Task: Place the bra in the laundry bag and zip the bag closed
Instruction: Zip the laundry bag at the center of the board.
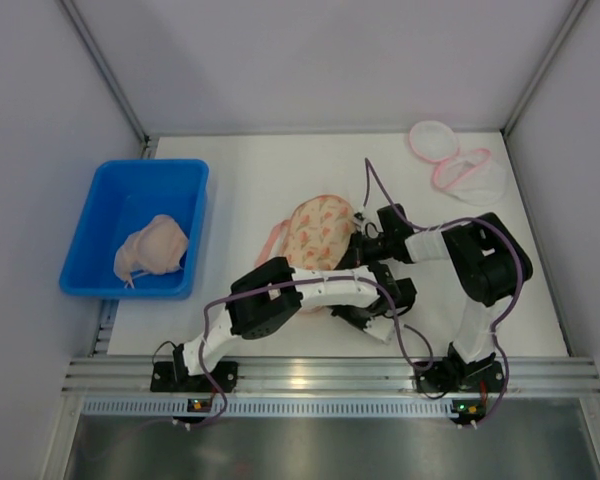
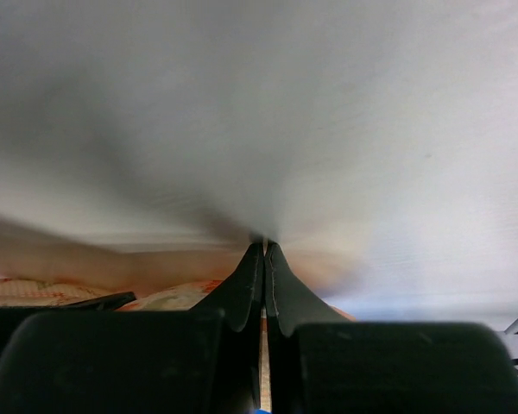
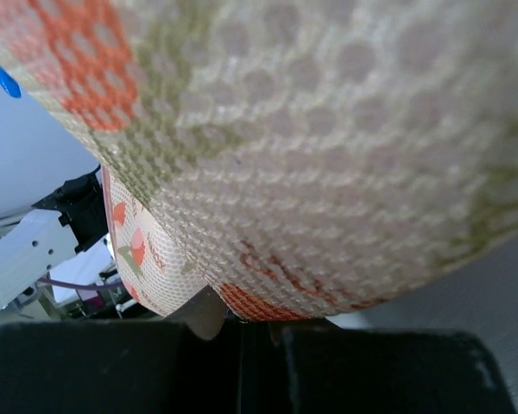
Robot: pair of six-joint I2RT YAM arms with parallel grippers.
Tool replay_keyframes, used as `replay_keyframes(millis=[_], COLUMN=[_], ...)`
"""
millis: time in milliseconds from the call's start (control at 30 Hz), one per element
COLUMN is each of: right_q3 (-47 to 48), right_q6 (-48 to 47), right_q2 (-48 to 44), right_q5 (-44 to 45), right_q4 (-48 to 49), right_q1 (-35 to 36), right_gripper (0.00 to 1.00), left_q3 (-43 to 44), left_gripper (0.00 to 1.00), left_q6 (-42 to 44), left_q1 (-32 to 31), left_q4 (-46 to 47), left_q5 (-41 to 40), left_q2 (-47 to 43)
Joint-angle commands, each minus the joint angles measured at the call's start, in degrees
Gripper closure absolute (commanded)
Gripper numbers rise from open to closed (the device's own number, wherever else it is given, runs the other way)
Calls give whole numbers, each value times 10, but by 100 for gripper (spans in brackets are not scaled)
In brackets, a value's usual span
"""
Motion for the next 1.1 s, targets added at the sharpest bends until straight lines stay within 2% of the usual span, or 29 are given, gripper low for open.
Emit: replay_keyframes(millis=[0,233,467,600,633,700,733,767,833,900,967,1067], right_q3=[42,73,153,217,223,217,210,192,172,133,94,79], right_q6=[-44,-81,-165,-207,-217,-219,-225,-229,-239,-239,-211,-189], right_q2=[-7,13,52,75,74,61,41,31,13,-9,-19,-15], right_q5=[12,17,12,-2,-6,-21,-26,-27,-41,-64,-93,-117], right_q4=[-32,-67,-161,-220,-251,-271,-289,-303,-321,-326,-291,-262], right_q1=[-9,-24,-38,-48,-49,-54,-58,-61,-64,-65,-63,-52], right_gripper=[100,100,100,99,80,56,38,32,26,25,23,23], left_q3=[-33,-75,-139,-149,-141,-111,-100,-91,-69,-59,-43,-36], left_gripper=[100,100,100,100,100,100,100,100,100,100,100,100], left_q6=[-2,-19,-26,-28,-25,-24,-21,-16,-4,6,13,20], left_q1=[-15,-64,-83,-79,-71,-58,-43,-36,-19,-11,-3,-1], left_q4=[-15,-15,-10,37,43,55,57,64,73,85,89,96], left_q5=[34,88,131,98,92,77,73,70,55,43,42,41], left_q2=[-35,-79,-125,-143,-142,-134,-127,-124,-120,-114,-108,-100])
